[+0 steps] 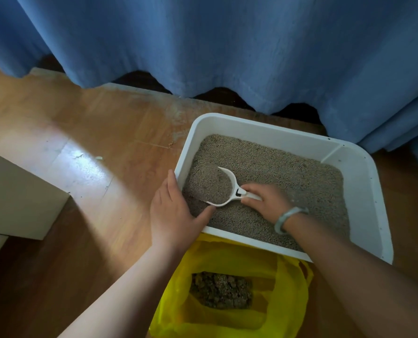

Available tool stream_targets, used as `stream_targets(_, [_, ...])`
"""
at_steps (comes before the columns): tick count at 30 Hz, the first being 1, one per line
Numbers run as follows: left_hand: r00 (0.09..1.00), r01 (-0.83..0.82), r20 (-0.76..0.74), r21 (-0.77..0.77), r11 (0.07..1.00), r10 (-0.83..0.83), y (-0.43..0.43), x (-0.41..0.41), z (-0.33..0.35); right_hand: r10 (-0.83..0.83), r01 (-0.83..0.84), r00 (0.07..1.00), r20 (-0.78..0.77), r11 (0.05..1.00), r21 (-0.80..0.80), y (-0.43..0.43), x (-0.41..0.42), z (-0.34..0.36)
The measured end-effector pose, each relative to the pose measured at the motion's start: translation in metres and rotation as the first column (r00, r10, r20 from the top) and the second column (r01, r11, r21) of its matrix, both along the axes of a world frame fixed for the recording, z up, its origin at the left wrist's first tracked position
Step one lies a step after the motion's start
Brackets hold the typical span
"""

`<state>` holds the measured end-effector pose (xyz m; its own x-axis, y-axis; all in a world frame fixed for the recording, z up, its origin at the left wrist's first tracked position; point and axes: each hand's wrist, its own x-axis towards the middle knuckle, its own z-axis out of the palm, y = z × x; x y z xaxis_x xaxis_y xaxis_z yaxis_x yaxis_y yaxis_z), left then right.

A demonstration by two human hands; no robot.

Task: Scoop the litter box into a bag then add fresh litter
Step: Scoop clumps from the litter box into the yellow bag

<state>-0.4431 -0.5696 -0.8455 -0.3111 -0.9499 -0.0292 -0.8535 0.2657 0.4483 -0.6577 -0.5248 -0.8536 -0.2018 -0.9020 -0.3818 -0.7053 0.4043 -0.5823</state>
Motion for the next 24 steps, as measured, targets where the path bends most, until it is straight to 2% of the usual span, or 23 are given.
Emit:
stream_targets(5, [0.999, 0.036, 0.018, -0.005, 0.999, -0.036, 0.002, 0.006, -0.005, -0.040, 0.041, 0.999, 0.022, 0.998, -0.049, 0.014, -0.008, 0.000])
stream_targets(16, [0.997, 0.055, 0.058, 0.050, 0.997, -0.058, 0.011, 0.011, -0.003, -0.067, 0.048, 0.989, -0.132, 0.988, -0.147, 0.028, -0.025, 0.019])
stream_targets(24, [0.997, 0.064, 0.047, 0.094, 0.994, -0.069, 0.016, 0.011, 0.006, -0.038, 0.017, 0.978, -0.205, 0.994, -0.105, 0.034, -0.026, 0.032])
